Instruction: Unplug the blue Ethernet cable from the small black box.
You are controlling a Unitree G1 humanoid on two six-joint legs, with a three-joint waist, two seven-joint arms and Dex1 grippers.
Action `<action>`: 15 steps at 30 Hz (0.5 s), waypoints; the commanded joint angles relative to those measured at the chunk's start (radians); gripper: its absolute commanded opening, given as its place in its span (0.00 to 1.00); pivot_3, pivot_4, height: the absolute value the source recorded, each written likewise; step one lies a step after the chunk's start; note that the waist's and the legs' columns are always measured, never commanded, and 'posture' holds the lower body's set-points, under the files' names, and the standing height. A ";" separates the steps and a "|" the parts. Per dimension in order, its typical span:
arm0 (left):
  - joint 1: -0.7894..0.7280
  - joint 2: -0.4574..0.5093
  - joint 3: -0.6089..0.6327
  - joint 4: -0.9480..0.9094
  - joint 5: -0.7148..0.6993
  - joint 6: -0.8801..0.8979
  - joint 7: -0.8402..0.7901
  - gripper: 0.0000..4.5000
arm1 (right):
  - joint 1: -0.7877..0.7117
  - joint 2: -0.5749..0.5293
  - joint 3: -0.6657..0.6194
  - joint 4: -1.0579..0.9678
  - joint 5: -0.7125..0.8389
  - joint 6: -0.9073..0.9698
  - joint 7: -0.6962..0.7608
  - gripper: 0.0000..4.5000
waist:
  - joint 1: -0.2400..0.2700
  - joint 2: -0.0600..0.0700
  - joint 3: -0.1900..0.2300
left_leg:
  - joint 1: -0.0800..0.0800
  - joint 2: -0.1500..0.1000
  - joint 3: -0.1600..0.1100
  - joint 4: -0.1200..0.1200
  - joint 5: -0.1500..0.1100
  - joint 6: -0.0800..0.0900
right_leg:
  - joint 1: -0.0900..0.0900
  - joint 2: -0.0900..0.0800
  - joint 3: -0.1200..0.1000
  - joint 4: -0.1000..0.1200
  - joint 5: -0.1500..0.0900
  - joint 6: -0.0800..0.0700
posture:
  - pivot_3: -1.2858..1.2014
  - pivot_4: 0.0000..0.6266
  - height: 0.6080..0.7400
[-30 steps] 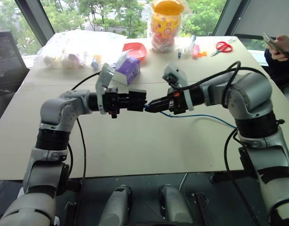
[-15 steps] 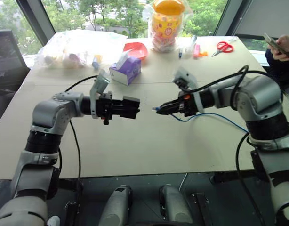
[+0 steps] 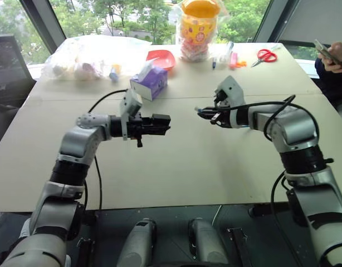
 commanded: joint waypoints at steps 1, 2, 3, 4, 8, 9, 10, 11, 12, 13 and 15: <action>-0.010 -0.082 -0.001 0.058 0.063 -0.113 0.111 0.12 | 0.003 0.064 -0.087 0.042 -0.070 -0.052 -0.192 0.02 | 0.000 0.000 0.000 | 0.000 0.000 0.000 0.000 0.000 0.000 | 0.000 0.000 0.000 0.000 0.000 0.000 | 0.52 0.24 1.00; -0.011 -0.117 -0.004 0.085 0.078 -0.146 0.144 0.12 | 0.009 0.086 -0.111 0.051 -0.070 -0.033 -0.230 0.10 | 0.001 0.000 0.000 | 0.000 0.000 0.000 0.000 0.000 0.000 | 0.000 0.000 0.000 0.000 0.000 0.000 | 0.52 0.24 1.00; -0.011 -0.141 -0.007 0.106 0.092 -0.172 0.166 0.12 | 0.014 0.103 -0.129 0.051 -0.068 -0.022 -0.255 0.19 | 0.003 0.000 0.000 | 0.000 0.000 0.000 0.000 0.000 0.000 | 0.000 0.000 0.000 0.000 0.000 0.000 | 0.52 0.24 1.00; -0.012 -0.162 -0.009 0.127 0.107 -0.198 0.185 0.12 | 0.018 0.117 -0.148 0.046 -0.065 -0.014 -0.275 0.27 | 0.004 0.000 0.000 | 0.000 0.000 0.000 0.000 0.000 0.000 | 0.000 0.000 0.000 0.000 0.000 0.000 | 0.52 0.24 1.00; -0.014 -0.223 -0.004 0.186 0.122 -0.248 0.218 0.12 | 0.023 0.140 -0.201 0.005 -0.059 0.022 -0.331 0.73 | 0.000 0.000 0.000 | 0.000 0.000 0.000 0.000 0.000 0.000 | 0.000 0.000 0.000 0.001 0.000 0.001 | 0.52 0.24 1.00; -0.015 -0.232 0.000 0.197 0.122 -0.252 0.225 0.12 | 0.024 0.139 -0.203 -0.006 -0.058 0.032 -0.333 0.84 | 0.000 0.000 0.000 | 0.000 0.000 0.000 0.000 0.000 0.000 | 0.000 0.000 0.000 0.001 0.000 0.001 | 0.52 0.24 1.00; -0.017 -0.242 0.000 0.210 0.128 -0.264 0.235 0.12 | 0.025 0.134 -0.209 -0.024 -0.049 0.058 -0.329 0.96 | -0.002 0.000 0.000 | 0.000 0.000 0.000 0.000 0.000 0.000 | 0.000 0.000 0.000 0.001 0.000 0.001 | 0.52 0.24 1.00; -0.018 -0.251 -0.005 0.225 0.138 -0.286 0.242 0.12 | 0.027 0.123 -0.216 -0.047 -0.042 0.078 -0.322 0.98 | -0.003 0.000 0.000 | 0.000 0.000 0.000 0.000 0.000 0.000 | 0.000 0.001 0.000 0.001 0.000 0.001 | 0.52 0.24 1.00; -0.019 -0.257 -0.011 0.241 0.154 -0.313 0.251 0.12 | 0.027 0.114 -0.225 -0.066 -0.040 0.094 -0.321 0.98 | -0.002 0.000 0.000 | 0.000 0.000 0.000 0.000 0.000 0.000 | 0.000 0.001 0.000 0.001 0.000 0.001 | 0.52 0.24 1.00; -0.019 -0.262 -0.015 0.252 0.160 -0.328 0.249 0.12 | 0.026 0.106 -0.239 -0.081 -0.037 0.112 -0.326 0.98 | -0.002 0.000 0.000 | 0.000 0.000 0.000 0.000 0.000 0.000 | 0.000 0.001 0.000 0.002 0.000 0.001 | 0.52 0.24 1.00; -0.021 -0.265 -0.020 0.283 0.180 -0.372 0.249 0.12 | 0.025 0.097 -0.274 -0.109 -0.030 0.148 -0.344 0.98 | -0.002 0.000 0.000 | 0.000 0.000 0.000 0.000 0.000 0.000 | 0.000 0.001 0.000 0.002 0.000 0.001 | 0.52 0.24 1.00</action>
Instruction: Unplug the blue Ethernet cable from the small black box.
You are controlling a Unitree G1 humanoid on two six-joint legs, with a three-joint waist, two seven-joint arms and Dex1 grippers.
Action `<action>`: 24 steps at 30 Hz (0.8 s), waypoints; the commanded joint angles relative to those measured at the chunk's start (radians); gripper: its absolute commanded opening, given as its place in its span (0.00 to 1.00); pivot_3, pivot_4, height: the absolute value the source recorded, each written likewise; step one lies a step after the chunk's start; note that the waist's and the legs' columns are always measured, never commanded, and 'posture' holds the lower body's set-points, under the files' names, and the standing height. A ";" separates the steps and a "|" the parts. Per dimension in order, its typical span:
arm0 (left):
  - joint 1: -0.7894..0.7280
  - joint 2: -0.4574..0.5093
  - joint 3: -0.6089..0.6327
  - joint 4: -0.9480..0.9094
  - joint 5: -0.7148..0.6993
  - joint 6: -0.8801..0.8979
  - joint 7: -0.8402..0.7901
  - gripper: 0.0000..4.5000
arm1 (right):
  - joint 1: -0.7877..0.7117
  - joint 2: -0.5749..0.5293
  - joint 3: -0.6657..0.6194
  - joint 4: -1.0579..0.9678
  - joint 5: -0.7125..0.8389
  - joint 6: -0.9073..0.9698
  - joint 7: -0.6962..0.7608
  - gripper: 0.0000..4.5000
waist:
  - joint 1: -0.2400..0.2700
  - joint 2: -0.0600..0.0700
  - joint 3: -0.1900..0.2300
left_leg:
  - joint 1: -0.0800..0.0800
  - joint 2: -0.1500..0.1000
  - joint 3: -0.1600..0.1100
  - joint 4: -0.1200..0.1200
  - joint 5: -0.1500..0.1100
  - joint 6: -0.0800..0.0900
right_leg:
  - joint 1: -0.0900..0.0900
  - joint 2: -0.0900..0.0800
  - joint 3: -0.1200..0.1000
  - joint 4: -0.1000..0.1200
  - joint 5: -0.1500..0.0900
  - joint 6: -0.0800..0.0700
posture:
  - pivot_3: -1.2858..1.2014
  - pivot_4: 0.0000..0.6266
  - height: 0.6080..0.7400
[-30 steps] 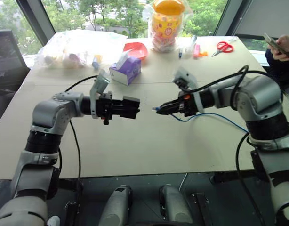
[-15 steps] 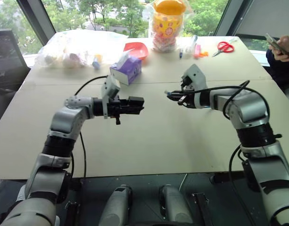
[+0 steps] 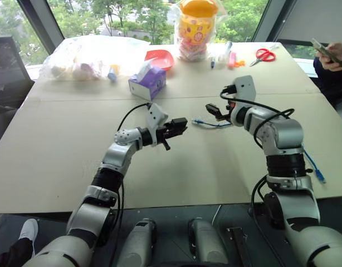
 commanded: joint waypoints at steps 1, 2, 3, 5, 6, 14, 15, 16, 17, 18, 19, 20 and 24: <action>-0.021 -0.006 -0.001 0.034 0.031 -0.087 0.006 0.12 | -0.014 -0.022 -0.075 -0.088 0.022 0.048 -0.026 0.98 | 0.000 0.000 0.000 | 0.000 0.000 0.000 0.000 0.000 0.000 | 0.000 0.000 0.000 0.000 0.000 0.000 | 0.52 0.24 1.00; -0.022 -0.010 0.001 0.051 0.035 -0.101 0.010 0.12 | -0.011 -0.023 -0.088 -0.103 0.024 0.059 -0.033 0.98 | 0.001 0.000 0.000 | 0.000 0.000 0.000 0.000 0.000 0.000 | 0.000 0.000 0.000 0.000 0.000 0.000 | 0.52 0.24 1.00; -0.023 -0.013 0.005 0.071 0.040 -0.115 0.016 0.12 | -0.005 -0.021 -0.104 -0.121 0.027 0.072 -0.044 0.98 | 0.001 0.000 0.000 | 0.000 0.000 0.000 0.000 0.000 0.000 | 0.000 0.000 0.000 0.000 0.000 0.000 | 0.52 0.24 1.00; -0.019 -0.014 0.005 0.098 0.048 -0.145 0.017 0.12 | 0.006 -0.017 -0.125 -0.148 0.031 0.092 -0.058 0.98 | 0.001 0.000 0.000 | 0.000 0.000 0.000 0.000 0.000 0.000 | 0.000 0.000 0.000 0.000 0.000 0.000 | 0.52 0.24 1.00; -0.016 -0.014 0.005 0.110 0.052 -0.159 0.015 0.12 | 0.014 -0.015 -0.131 -0.161 0.032 0.098 -0.062 0.98 | 0.001 0.000 0.000 | 0.000 0.000 0.000 0.000 0.000 0.000 | 0.000 0.000 0.000 0.000 0.000 0.000 | 0.52 0.24 1.00; -0.008 0.003 0.028 0.217 0.057 -0.201 0.009 0.64 | 0.058 0.000 -0.158 -0.227 0.043 0.129 -0.092 1.00 | -0.001 0.000 0.000 | 0.000 0.000 0.000 0.001 0.000 0.000 | 0.000 0.000 0.000 0.001 0.000 0.000 | 0.52 0.24 1.00; -0.009 0.005 0.033 0.218 0.053 -0.195 0.009 0.76 | 0.059 0.001 -0.158 -0.230 0.044 0.131 -0.092 1.00 | 0.000 0.000 0.000 | 0.000 0.000 0.000 0.001 0.000 0.000 | 0.000 0.000 0.000 0.001 0.000 0.000 | 0.52 0.24 1.00; -0.010 0.008 0.035 0.219 0.052 -0.191 0.007 0.86 | 0.059 0.001 -0.158 -0.233 0.045 0.133 -0.092 1.00 | 0.000 0.000 0.000 | 0.001 0.000 0.000 0.001 0.000 0.000 | 0.000 0.000 0.000 0.002 0.000 0.000 | 0.52 0.24 1.00; -0.010 0.011 0.037 0.220 0.052 -0.189 0.004 0.97 | 0.060 0.001 -0.158 -0.235 0.046 0.135 -0.092 1.00 | 0.000 0.000 0.000 | 0.001 0.000 0.000 0.001 0.000 0.000 | 0.000 0.000 0.000 0.002 0.000 0.000 | 0.52 0.24 1.00; -0.008 0.016 0.039 0.218 0.052 -0.185 -0.003 0.99 | 0.059 0.001 -0.157 -0.236 0.047 0.136 -0.091 1.00 | 0.000 0.000 0.000 | 0.001 0.000 0.000 0.001 0.000 0.000 | 0.000 0.000 0.000 0.002 0.000 0.000 | 0.52 0.24 1.00; -0.004 0.025 0.041 0.212 0.050 -0.179 -0.012 0.99 | 0.059 -0.001 -0.155 -0.236 0.048 0.137 -0.090 1.00 | 0.000 0.000 0.000 | 0.001 0.000 0.000 0.001 0.000 0.000 | 0.000 0.000 0.000 0.002 0.000 0.000 | 0.52 0.24 1.00; 0.001 0.031 0.043 0.205 0.048 -0.173 -0.018 0.99 | 0.060 -0.002 -0.154 -0.238 0.050 0.139 -0.090 1.00 | 0.000 0.000 0.000 | 0.001 0.000 0.000 0.001 0.000 0.000 | 0.000 0.000 0.000 0.002 0.000 0.000 | 0.52 0.24 1.00; 0.030 0.107 0.058 0.097 0.010 -0.082 -0.098 0.99 | 0.079 -0.045 -0.139 -0.272 0.069 0.166 -0.048 1.00 | -0.004 0.000 0.000 | 0.001 0.000 0.000 0.001 0.000 0.000 | 0.000 0.000 0.000 0.003 0.000 0.000 | 0.52 0.24 1.00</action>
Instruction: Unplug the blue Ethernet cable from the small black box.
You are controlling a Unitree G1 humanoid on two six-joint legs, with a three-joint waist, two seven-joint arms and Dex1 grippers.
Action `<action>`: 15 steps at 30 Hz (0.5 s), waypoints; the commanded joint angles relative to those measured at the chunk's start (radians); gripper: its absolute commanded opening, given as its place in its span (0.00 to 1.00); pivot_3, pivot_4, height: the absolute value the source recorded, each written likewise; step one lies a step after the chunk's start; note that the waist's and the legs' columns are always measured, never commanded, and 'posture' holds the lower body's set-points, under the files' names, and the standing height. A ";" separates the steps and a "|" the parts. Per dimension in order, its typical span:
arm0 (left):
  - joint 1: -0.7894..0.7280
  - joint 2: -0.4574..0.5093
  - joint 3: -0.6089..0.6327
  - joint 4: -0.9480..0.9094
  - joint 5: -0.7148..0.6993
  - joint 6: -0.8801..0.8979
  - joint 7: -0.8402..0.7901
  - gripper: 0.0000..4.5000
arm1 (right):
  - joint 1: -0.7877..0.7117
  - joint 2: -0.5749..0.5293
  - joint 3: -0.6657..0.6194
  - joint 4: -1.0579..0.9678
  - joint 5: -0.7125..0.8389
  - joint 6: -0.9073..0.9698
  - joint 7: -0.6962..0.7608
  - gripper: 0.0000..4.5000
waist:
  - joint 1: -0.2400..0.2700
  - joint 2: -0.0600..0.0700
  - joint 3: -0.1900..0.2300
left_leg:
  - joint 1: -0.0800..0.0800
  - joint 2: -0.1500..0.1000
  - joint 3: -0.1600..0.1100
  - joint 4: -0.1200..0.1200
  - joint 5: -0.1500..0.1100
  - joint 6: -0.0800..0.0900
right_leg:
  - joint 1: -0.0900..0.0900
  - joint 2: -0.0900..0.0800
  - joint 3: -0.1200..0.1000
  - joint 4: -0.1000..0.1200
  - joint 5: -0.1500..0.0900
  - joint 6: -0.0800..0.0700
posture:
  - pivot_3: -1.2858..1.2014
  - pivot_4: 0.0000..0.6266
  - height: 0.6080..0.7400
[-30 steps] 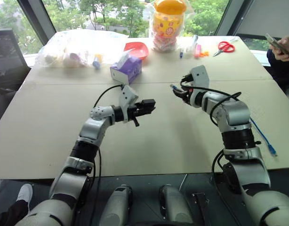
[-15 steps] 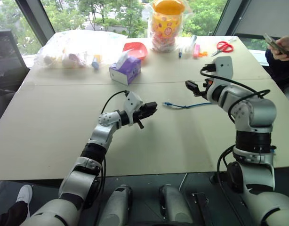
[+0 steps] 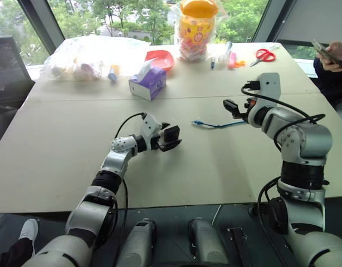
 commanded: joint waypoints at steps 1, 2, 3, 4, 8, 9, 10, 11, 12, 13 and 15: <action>0.022 0.068 0.041 -0.130 -0.064 0.098 -0.075 0.99 | 0.018 -0.061 0.004 -0.099 0.032 0.028 0.054 1.00 | 0.001 0.000 0.000 | 0.000 0.000 0.000 0.000 0.000 0.000 | 0.000 0.000 0.000 0.001 0.000 0.000 | 0.52 0.24 1.00; 0.028 0.083 0.043 -0.160 -0.077 0.127 -0.090 0.99 | 0.027 -0.074 0.008 -0.113 0.039 0.037 0.068 1.00 | 0.001 0.000 0.000 | 0.000 0.000 -0.001 0.000 0.000 0.000 | 0.000 0.000 0.000 0.001 0.000 0.000 | 0.52 0.24 1.00; 0.035 0.101 0.044 -0.195 -0.091 0.166 -0.109 0.99 | 0.046 -0.105 0.022 -0.141 0.055 0.046 0.103 1.00 | 0.001 0.000 0.000 | 0.000 0.000 -0.001 0.000 0.000 0.000 | 0.000 0.000 0.000 0.001 0.000 0.000 | 0.52 0.24 1.00; 0.044 0.124 0.039 -0.230 -0.102 0.210 -0.135 0.99 | 0.067 -0.137 0.037 -0.172 0.071 0.053 0.141 1.00 | 0.003 0.000 0.000 | 0.000 0.000 -0.001 0.000 0.000 0.000 | 0.000 0.000 0.000 0.001 0.000 0.000 | 0.52 0.24 1.00; 0.069 0.232 0.042 -0.384 -0.165 0.375 -0.231 0.99 | 0.164 -0.286 0.072 -0.312 0.146 0.059 0.298 1.00 | 0.004 0.000 0.000 | 0.000 0.000 -0.001 0.000 0.000 0.000 | 0.000 0.000 0.000 0.000 -0.001 -0.001 | 0.52 0.24 1.00; 0.066 0.253 0.052 -0.410 -0.181 0.416 -0.241 0.99 | 0.182 -0.317 0.072 -0.336 0.159 0.054 0.327 1.00 | 0.003 0.000 0.000 | 0.000 0.000 -0.001 0.000 0.000 0.000 | 0.000 0.000 -0.001 -0.001 -0.002 -0.002 | 0.52 0.24 1.00; 0.063 0.273 0.058 -0.429 -0.194 0.451 -0.251 0.99 | 0.197 -0.342 0.068 -0.353 0.172 0.050 0.350 1.00 | 0.003 0.000 0.000 | 0.000 0.000 -0.001 0.000 0.000 0.000 | 0.001 0.000 -0.001 -0.002 -0.002 -0.004 | 0.52 0.24 1.00; 0.062 0.292 0.061 -0.445 -0.203 0.472 -0.264 0.99 | 0.207 -0.362 0.062 -0.367 0.185 0.049 0.369 1.00 | 0.003 0.000 0.000 | 0.000 0.001 -0.001 0.000 0.000 0.000 | 0.001 0.000 -0.001 -0.002 -0.002 -0.004 | 0.52 0.24 1.00; 0.061 0.317 0.062 -0.463 -0.212 0.494 -0.283 0.99 | 0.215 -0.383 0.051 -0.382 0.202 0.052 0.391 1.00 | 0.003 0.000 0.000 | 0.000 0.001 -0.001 0.000 0.000 0.000 | 0.002 0.000 -0.001 -0.003 -0.002 -0.004 | 0.52 0.24 1.00; 0.061 0.340 0.062 -0.479 -0.221 0.513 -0.301 0.99 | 0.222 -0.402 0.043 -0.395 0.219 0.056 0.412 1.00 | 0.002 0.000 0.000 | 0.000 0.001 -0.001 0.001 0.000 0.000 | 0.002 0.000 -0.001 -0.003 -0.003 -0.004 | 0.52 0.24 1.00; 0.062 0.375 0.065 -0.509 -0.240 0.545 -0.328 0.99 | 0.241 -0.441 0.037 -0.423 0.247 0.064 0.447 1.00 | 0.002 0.000 0.000 | 0.000 0.001 -0.001 0.001 0.000 0.000 | 0.002 0.000 -0.001 -0.004 -0.003 -0.004 | 0.52 0.24 1.00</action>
